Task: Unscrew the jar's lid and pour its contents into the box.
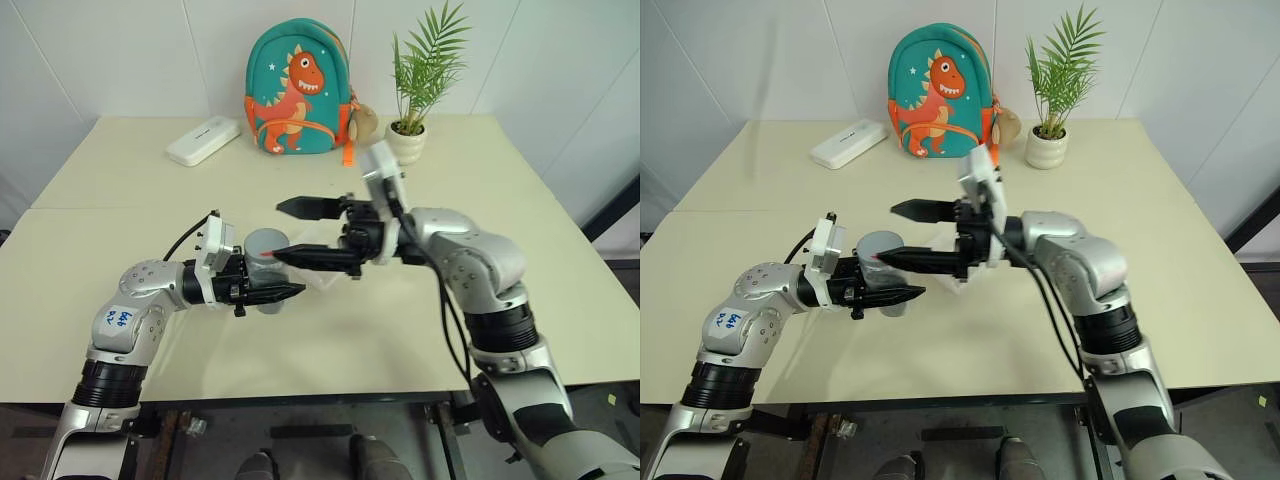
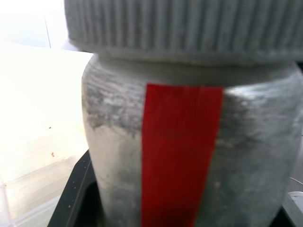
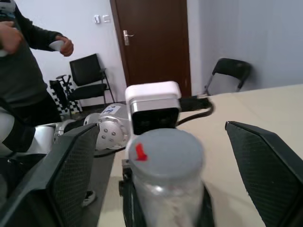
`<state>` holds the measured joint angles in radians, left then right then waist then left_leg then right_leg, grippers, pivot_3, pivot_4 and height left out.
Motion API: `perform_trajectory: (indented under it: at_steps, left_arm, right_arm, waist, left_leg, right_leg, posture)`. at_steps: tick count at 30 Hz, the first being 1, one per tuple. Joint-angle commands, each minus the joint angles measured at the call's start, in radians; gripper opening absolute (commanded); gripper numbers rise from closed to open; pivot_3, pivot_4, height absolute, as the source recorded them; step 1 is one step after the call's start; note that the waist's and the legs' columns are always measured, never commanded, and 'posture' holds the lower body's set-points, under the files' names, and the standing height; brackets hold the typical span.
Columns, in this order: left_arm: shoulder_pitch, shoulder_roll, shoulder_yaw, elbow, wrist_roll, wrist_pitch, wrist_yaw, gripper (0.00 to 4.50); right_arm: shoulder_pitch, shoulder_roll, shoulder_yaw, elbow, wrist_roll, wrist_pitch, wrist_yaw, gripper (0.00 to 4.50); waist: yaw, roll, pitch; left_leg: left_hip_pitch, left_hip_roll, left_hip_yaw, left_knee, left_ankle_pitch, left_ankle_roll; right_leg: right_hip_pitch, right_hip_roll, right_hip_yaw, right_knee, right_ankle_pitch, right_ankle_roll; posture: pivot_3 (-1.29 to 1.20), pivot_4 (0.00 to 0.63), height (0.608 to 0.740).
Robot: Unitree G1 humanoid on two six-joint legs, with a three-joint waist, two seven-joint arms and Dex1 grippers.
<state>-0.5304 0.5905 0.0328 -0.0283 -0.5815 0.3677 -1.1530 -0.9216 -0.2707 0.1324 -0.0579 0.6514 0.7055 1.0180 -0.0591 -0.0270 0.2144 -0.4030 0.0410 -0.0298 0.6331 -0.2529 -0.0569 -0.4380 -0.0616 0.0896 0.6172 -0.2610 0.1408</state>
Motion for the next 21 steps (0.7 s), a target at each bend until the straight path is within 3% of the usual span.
perform_trajectory:
  at_steps: [1, 12, 21]
  left_arm:
    - [-0.001, 0.0, 0.022, -0.033, -0.01, -0.009, 0.005, 2.1]
    - [-0.008, -0.01, 0.017, -0.035, -0.013, -0.009, 0.012, 2.1]
    - [-0.006, -0.008, 0.019, -0.036, -0.012, -0.013, 0.016, 2.1]
  right_arm:
    - [-0.013, 0.04, 0.028, -0.024, -0.037, -0.034, -0.048, 4.47]
    - [-0.043, 0.099, 0.068, 0.044, -0.136, -0.098, -0.091, 4.47]
    - [-0.056, 0.03, 0.01, 0.118, -0.155, -0.126, -0.059, 4.47]
  waist:
    - [0.0, 0.0, 0.0]
    - [0.0, 0.0, 0.0]
    - [0.0, 0.0, 0.0]
  left_leg:
    - [0.0, 0.0, 0.0, 0.0, 0.0, 0.0]
    - [0.0, 0.0, 0.0, 0.0, 0.0, 0.0]
    - [0.0, 0.0, 0.0, 0.0, 0.0, 0.0]
  right_leg:
    - [0.0, 0.0, 0.0, 0.0, 0.0, 0.0]
    - [-0.001, 0.0, 0.0, 0.001, 0.0, 0.0]
    - [-0.001, 0.0, 0.0, 0.002, 0.0, -0.001]
  posture:
    - [0.0, 0.15, 0.74]
    - [0.0, 0.15, 0.74]
    - [0.0, 0.15, 0.74]
